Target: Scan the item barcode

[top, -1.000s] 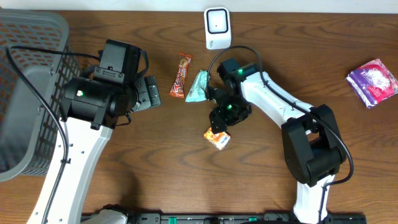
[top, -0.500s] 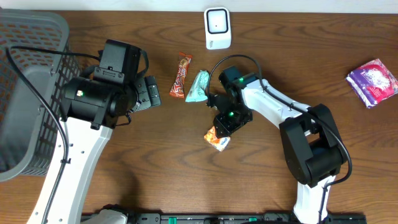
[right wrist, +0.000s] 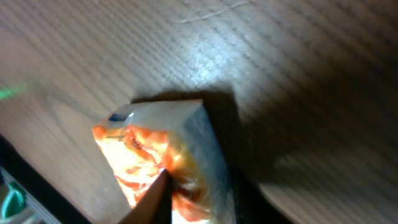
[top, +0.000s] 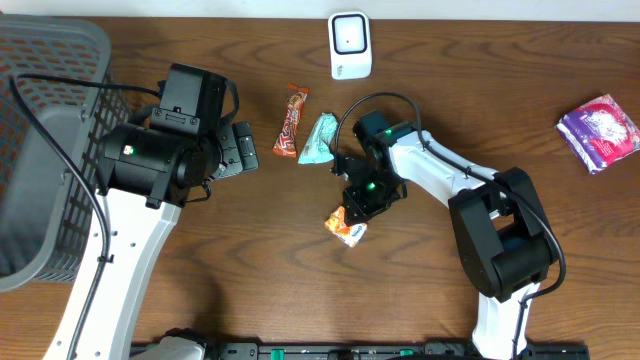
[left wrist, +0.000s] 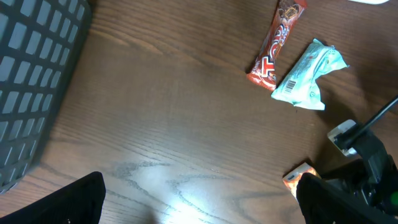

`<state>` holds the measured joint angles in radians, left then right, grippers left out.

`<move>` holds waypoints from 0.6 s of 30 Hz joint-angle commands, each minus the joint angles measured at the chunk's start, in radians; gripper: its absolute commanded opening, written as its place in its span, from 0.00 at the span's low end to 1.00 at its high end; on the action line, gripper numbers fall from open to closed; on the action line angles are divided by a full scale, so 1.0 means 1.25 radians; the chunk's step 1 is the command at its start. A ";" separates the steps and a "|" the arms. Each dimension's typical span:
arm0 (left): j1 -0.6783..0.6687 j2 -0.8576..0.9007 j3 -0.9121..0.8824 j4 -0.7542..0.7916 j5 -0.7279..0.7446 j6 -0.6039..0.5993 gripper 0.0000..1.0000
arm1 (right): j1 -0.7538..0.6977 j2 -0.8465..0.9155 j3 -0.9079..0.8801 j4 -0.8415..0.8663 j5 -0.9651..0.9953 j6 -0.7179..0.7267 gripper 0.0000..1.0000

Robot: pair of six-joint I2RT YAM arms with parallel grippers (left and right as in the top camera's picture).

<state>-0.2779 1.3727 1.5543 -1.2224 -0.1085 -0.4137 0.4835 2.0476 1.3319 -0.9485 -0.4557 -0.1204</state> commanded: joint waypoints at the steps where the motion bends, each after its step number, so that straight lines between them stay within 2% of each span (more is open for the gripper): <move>1: 0.000 0.000 -0.001 0.000 -0.010 0.008 0.98 | 0.002 0.002 -0.016 0.006 0.015 0.074 0.14; 3: 0.000 0.000 -0.001 0.000 -0.010 0.008 0.98 | 0.002 0.002 -0.016 0.012 0.009 0.094 0.03; 4: 0.000 0.000 -0.001 0.000 -0.010 0.008 0.98 | 0.002 0.002 -0.017 0.014 0.006 0.100 0.01; 12: 0.000 0.000 -0.001 0.000 -0.010 0.008 0.98 | 0.001 0.002 -0.013 0.043 0.006 0.217 0.01; 18: 0.000 0.000 -0.001 0.000 -0.010 0.008 0.98 | -0.025 -0.006 0.085 0.012 0.011 0.258 0.01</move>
<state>-0.2779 1.3727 1.5543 -1.2228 -0.1085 -0.4137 0.4770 2.0472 1.3697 -0.9310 -0.4763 0.1497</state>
